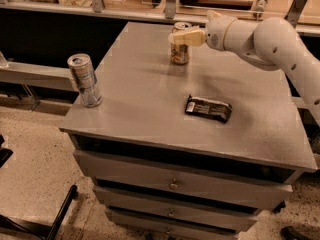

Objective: Knock orange can over

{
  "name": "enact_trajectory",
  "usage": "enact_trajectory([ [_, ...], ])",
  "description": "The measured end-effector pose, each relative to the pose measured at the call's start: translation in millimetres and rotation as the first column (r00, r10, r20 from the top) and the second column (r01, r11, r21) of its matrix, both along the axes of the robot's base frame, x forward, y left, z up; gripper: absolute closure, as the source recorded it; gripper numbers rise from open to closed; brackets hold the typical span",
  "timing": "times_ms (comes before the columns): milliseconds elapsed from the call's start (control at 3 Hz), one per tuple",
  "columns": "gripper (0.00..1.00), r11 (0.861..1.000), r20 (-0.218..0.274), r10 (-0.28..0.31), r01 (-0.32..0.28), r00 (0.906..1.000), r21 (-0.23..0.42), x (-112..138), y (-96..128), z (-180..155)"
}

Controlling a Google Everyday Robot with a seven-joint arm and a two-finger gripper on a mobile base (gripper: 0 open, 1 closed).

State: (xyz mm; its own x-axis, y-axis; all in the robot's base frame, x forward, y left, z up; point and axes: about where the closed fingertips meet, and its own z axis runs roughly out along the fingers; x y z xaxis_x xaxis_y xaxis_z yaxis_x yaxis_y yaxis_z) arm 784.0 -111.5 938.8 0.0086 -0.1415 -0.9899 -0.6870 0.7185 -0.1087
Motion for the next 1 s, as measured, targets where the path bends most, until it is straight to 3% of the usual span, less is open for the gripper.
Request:
enact_trajectory([
  [667,0.00,1.000,-0.028,-0.005,0.006,0.9996,0.013,5.1,0.8,-14.0],
  [1000,0.16,1.000,-0.042,-0.004,0.005,0.9991,0.020,6.0,1.1,-22.1],
])
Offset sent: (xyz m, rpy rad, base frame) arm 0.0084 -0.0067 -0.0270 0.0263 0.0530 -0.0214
